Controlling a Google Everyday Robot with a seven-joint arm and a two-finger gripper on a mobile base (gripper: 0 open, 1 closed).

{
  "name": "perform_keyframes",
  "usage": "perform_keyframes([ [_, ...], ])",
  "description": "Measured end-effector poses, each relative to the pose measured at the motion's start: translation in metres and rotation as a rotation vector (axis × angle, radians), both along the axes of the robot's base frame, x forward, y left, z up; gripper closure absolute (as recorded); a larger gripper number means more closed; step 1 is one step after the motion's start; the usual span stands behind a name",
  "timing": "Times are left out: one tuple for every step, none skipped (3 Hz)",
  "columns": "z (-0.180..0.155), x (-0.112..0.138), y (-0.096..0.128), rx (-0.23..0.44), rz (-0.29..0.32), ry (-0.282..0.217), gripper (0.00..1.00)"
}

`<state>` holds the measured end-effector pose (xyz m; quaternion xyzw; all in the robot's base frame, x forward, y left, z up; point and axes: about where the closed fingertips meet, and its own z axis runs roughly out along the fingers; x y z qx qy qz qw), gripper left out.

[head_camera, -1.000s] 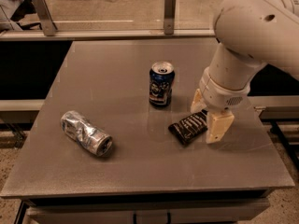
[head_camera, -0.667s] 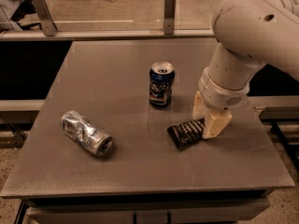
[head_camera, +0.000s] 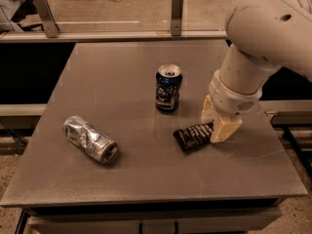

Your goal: Pick rxbar chocolate

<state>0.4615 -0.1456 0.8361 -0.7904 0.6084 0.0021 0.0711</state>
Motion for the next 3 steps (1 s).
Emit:
perform_keyframes([
  [0.018,-0.003,-0.002,0.114,0.008,-0.058,1.00],
  [0.067,-0.017,-0.021,0.253,0.001,-0.181,1.00],
  [0.099,-0.027,-0.042,0.354,-0.055,-0.221,1.00],
])
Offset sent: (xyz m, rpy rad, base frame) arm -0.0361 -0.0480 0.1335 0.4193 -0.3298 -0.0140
